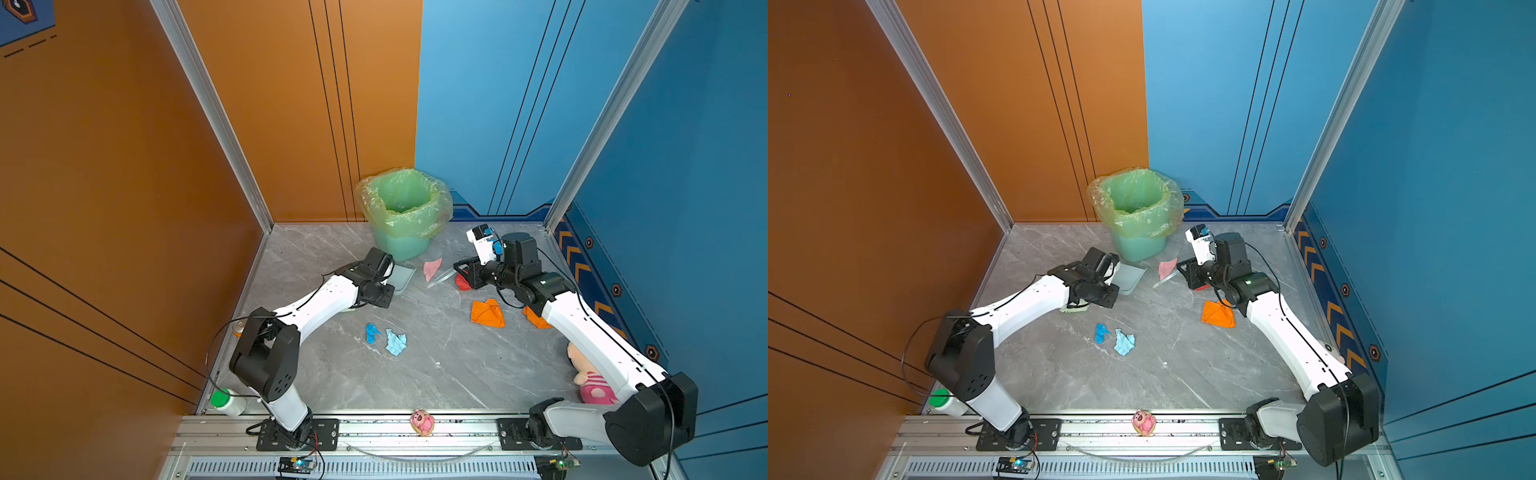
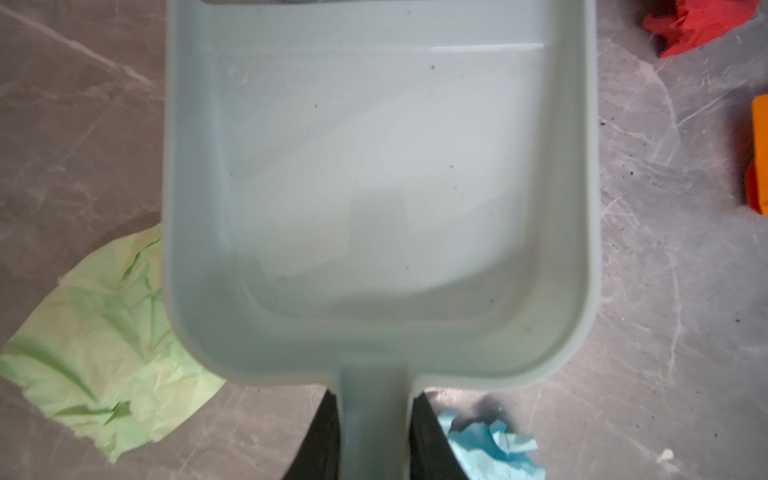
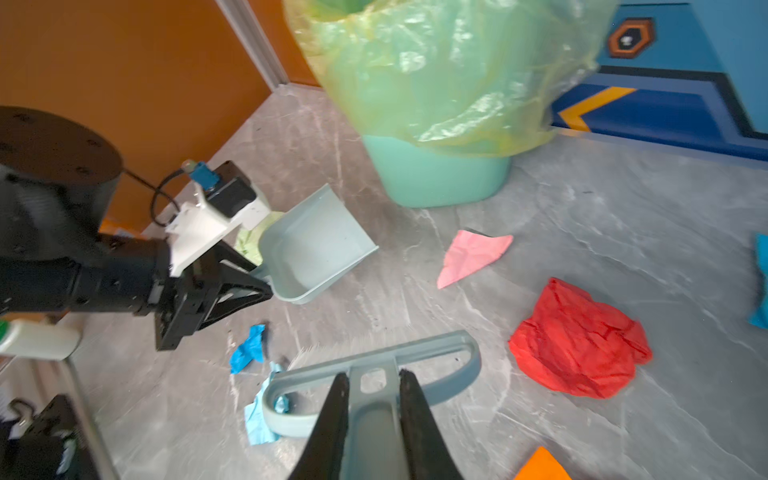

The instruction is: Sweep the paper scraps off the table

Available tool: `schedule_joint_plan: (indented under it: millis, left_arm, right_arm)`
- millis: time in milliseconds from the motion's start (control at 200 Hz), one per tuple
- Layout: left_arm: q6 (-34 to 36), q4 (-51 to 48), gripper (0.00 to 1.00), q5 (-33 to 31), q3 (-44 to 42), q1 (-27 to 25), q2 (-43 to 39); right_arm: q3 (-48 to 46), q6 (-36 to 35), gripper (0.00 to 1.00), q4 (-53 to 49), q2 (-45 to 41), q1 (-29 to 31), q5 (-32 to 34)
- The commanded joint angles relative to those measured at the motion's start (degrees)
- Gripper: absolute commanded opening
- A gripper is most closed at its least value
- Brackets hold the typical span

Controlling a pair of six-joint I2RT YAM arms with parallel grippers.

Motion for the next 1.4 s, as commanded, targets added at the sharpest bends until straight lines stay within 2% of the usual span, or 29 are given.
schedule_joint_plan:
  millis: [0, 255, 496, 831, 1121, 1367, 1392]
  left_arm:
    - [-1.2, -5.4, 0.0, -1.3, -2.3, 0.4, -2.7]
    - [-3.5, -6.8, 0.0, -3.2, -7.5, 3.5, -9.3]
    - [-6.4, -6.8, 0.0, -2.5, -13.4, 9.4, -15.1]
    - [-6.6, -6.8, 0.0, -3.6, -16.5, 10.9, -19.0]
    - [-6.5, -6.7, 0.0, -2.6, -17.2, 11.1, -20.0]
    - [-5.5, -6.7, 0.0, -2.2, -16.7, 10.8, -19.6]
    - [-5.4, -6.7, 0.0, -2.2, -16.7, 10.8, -19.5]
  right_arm:
    - [-1.9, -5.2, 0.0, 3.7, -1.7, 1.4, -10.8]
    - [-8.9, -8.9, 0.0, 16.2, -0.1, 9.8, -13.5]
    - [-12.0, -10.2, 0.0, 23.7, 4.7, 17.4, -10.9]
    - [-10.7, -8.5, 0.0, 35.5, 19.0, 25.6, -11.3]
    - [-6.6, -9.2, 0.0, 34.8, 28.4, 25.4, -14.5]
    - [-7.2, -17.4, 0.0, 21.0, 24.5, 20.6, -13.6]
    - [-7.2, -18.1, 0.0, 19.6, 23.8, 18.2, -13.1]
